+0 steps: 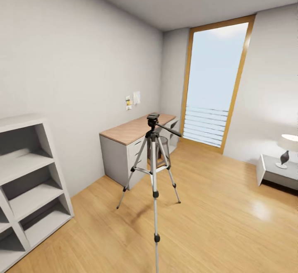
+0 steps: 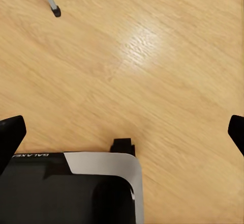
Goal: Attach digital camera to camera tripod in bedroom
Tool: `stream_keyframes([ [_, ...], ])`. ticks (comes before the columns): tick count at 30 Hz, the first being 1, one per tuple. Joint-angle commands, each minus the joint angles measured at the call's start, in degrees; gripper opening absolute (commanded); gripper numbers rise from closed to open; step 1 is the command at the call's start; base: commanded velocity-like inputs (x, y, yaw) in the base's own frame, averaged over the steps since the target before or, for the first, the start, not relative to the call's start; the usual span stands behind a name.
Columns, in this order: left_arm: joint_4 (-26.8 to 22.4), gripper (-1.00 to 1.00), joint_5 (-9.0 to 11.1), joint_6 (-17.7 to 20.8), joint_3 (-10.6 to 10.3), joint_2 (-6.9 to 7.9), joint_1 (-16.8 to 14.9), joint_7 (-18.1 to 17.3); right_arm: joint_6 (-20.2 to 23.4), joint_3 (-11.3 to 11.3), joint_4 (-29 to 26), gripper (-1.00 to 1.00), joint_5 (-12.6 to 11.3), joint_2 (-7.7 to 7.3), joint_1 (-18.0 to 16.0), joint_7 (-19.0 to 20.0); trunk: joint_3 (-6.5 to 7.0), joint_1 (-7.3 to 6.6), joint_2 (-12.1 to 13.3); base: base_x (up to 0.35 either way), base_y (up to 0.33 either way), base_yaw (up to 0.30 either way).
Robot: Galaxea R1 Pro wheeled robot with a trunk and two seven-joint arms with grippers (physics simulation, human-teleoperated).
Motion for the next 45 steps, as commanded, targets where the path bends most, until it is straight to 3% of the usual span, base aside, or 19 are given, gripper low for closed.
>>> stream_keyframes([
  [1,-0.01,-1.00,-0.24,-0.02,0.28,-0.06,0.07,0.13,0.06,-0.16,0.12,1.00,-0.17,-0.02,-0.09,0.24,-0.09,0.02,-0.08,0.000,0.000,-0.047],
  [15,0.02,-1.00,-0.33,-0.37,0.28,-0.31,0.57,0.22,-0.03,-0.05,0.12,1.00,-0.11,0.04,-0.09,0.26,-0.09,0.02,-0.08,0.112,0.097,-0.012],
  [34,0.02,-1.00,-0.45,-0.46,0.28,-0.74,0.67,0.14,-0.12,-0.06,0.12,1.00,-0.12,0.30,-0.09,-0.57,-0.09,0.02,-0.08,0.244,0.262,-0.002],
  [45,0.02,-1.00,-0.45,-0.47,0.28,-0.95,0.70,0.13,-0.05,-0.06,0.12,1.00,-0.19,0.34,-0.09,-0.61,-0.09,0.02,-0.08,0.108,0.330,-0.189],
])
